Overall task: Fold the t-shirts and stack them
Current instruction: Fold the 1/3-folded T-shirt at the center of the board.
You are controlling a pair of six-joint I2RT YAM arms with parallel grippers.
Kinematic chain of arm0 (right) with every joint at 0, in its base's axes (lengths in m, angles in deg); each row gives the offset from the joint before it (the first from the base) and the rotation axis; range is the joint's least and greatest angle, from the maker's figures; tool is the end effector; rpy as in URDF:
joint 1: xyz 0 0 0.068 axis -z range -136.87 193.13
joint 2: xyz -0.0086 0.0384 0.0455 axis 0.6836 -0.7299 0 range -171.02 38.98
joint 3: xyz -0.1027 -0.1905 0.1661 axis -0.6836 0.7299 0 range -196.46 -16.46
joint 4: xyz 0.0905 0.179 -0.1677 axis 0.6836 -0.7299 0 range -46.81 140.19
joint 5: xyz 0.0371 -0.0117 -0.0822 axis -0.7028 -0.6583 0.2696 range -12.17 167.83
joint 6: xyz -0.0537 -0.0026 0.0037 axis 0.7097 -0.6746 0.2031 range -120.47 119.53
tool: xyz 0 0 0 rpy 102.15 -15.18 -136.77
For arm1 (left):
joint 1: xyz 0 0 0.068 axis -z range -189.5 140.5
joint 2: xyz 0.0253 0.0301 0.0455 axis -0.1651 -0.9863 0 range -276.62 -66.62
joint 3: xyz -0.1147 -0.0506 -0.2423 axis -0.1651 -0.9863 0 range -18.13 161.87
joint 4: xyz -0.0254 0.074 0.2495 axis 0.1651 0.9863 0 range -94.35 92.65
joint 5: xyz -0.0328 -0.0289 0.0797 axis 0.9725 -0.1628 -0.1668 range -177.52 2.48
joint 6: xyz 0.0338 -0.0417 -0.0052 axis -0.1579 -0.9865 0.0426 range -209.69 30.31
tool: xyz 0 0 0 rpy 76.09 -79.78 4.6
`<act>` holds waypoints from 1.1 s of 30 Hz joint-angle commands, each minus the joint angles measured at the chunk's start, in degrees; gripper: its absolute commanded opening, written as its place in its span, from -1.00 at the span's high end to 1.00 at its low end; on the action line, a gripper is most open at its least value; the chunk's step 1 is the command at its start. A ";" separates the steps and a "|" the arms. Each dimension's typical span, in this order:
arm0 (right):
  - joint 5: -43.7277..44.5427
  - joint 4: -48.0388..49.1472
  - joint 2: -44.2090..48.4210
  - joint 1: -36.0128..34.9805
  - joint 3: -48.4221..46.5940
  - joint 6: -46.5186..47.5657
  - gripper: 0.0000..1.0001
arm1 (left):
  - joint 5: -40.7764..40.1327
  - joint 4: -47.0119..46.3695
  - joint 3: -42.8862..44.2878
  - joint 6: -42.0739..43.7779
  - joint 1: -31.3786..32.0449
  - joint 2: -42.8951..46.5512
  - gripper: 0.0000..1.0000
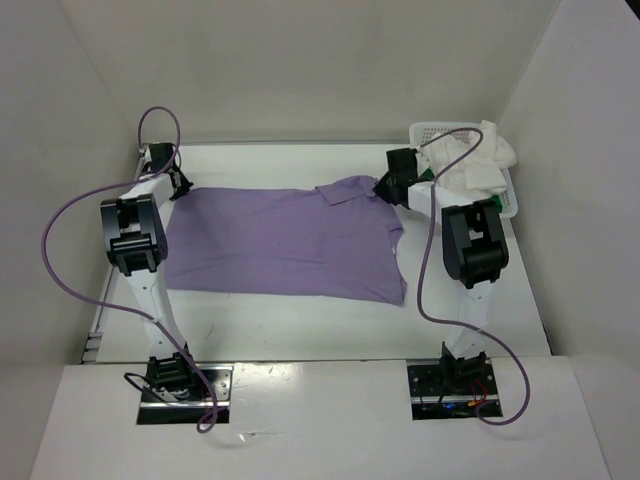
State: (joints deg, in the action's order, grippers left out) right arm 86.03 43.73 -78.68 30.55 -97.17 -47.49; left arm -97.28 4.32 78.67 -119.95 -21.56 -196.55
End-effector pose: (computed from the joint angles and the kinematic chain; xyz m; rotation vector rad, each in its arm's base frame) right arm 0.4441 0.0938 0.1730 0.7634 2.2186 0.3556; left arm 0.4962 0.1121 0.1595 -0.9067 2.1004 0.0309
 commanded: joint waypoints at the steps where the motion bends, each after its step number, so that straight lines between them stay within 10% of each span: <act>1: 1.64 -0.22 5.61 0.36 -2.00 1.50 1.00 | 0.97 2.23 -1.43 -0.24 0.36 2.75 1.00; 33: -7.23 -12.53 36.45 0.36 19.01 3.87 1.00 | -1.84 6.36 -14.26 1.96 0.36 23.75 1.00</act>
State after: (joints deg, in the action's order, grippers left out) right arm 81.20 34.07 -46.36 30.55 -78.39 -44.30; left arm -98.00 10.00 64.94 -119.60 -21.34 -176.48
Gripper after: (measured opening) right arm 0.004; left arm 0.004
